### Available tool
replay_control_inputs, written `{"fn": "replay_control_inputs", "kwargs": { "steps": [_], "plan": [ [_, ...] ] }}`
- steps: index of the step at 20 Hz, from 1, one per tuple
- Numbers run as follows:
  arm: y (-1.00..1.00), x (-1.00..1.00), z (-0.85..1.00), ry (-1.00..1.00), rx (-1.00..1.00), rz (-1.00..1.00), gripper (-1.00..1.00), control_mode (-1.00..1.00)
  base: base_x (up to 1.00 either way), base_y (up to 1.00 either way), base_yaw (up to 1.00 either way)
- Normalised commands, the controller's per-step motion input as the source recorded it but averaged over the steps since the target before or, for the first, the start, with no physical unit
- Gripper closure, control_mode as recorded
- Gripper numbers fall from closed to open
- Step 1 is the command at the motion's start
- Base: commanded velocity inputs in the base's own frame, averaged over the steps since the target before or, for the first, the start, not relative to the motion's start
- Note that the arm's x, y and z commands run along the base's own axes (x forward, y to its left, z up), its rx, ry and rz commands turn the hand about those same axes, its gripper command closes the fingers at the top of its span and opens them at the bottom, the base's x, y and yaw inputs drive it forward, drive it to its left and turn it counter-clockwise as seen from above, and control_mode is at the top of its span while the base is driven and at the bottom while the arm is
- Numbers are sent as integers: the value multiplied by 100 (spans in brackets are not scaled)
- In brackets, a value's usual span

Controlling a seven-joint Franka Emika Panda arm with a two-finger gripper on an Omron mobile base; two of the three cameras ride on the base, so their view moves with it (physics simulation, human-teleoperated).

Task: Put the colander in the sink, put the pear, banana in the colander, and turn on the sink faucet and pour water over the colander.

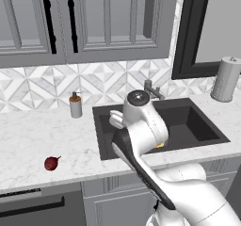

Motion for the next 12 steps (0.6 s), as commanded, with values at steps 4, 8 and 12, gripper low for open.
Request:
{"fn": "replay_control_inputs", "kwargs": {
  "steps": [4, 8, 12],
  "plan": [
    [64, -10, 34, 1, 12, 18, -100, -100, 0, 0, 0],
    [78, -2, 25, 9, 9, 19, -100, -100, 0, 0, 0],
    [90, -9, 5, 22, 2, 13, -100, -100, 0, 0, 0]
  ]
}}
